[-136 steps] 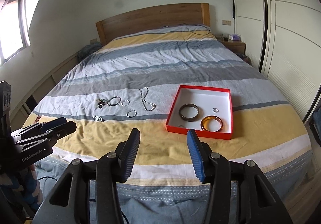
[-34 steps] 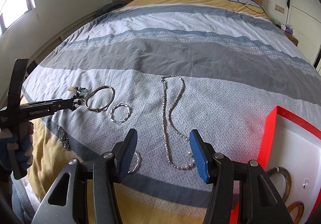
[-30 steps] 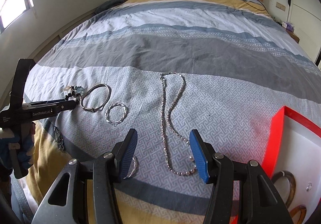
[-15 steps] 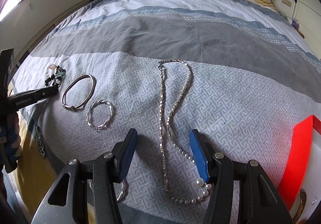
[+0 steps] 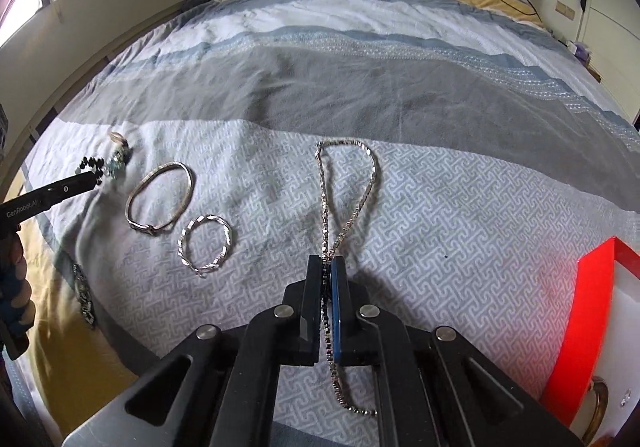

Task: Organize jewelry
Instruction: 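Close the right tool on the silver chain necklace while the left tool grasps the dark beaded bracelet, then carry the necklace and beaded bracelet over the red box with both tools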

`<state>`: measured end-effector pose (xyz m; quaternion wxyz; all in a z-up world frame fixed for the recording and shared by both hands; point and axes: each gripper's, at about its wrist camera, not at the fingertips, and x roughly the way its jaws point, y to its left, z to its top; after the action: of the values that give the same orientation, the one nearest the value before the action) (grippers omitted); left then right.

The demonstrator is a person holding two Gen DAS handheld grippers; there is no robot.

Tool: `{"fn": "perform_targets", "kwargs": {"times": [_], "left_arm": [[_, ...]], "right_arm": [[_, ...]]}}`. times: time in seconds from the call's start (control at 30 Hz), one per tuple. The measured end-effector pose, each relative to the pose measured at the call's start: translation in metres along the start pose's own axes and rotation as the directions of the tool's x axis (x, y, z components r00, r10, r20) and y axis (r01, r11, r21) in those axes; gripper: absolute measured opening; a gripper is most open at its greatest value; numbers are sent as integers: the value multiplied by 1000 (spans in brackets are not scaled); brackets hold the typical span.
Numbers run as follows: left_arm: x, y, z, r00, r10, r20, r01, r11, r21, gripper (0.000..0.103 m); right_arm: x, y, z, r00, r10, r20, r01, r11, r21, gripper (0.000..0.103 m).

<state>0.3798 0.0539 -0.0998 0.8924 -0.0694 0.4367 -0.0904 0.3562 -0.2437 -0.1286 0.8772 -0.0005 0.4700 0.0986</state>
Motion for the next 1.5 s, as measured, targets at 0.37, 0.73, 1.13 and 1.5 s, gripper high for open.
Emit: {"fn": "perform_targets", "kwargs": {"times": [0.37,0.73,1.13,1.5], "left_arm": [[-52,-19,15,997,-6,73,3,999,33,10],[-131,-75,24,988,-65,141,48,992,117,10],[-138,-222,3,966,-249,74,223,941,254,10],[-68,-353,-43,932,-347,-102,360,871,333,10]], "right_arm": [[-67,17,17,992,43,122,-43,999,0,4],[-172,3,17,966,12,259,-15,1000,11,4],[-236,-86,-35,954,-95,284,66,992,110,4],[-210,-182,-78,963,-163,213,111,965,239,4]]}}
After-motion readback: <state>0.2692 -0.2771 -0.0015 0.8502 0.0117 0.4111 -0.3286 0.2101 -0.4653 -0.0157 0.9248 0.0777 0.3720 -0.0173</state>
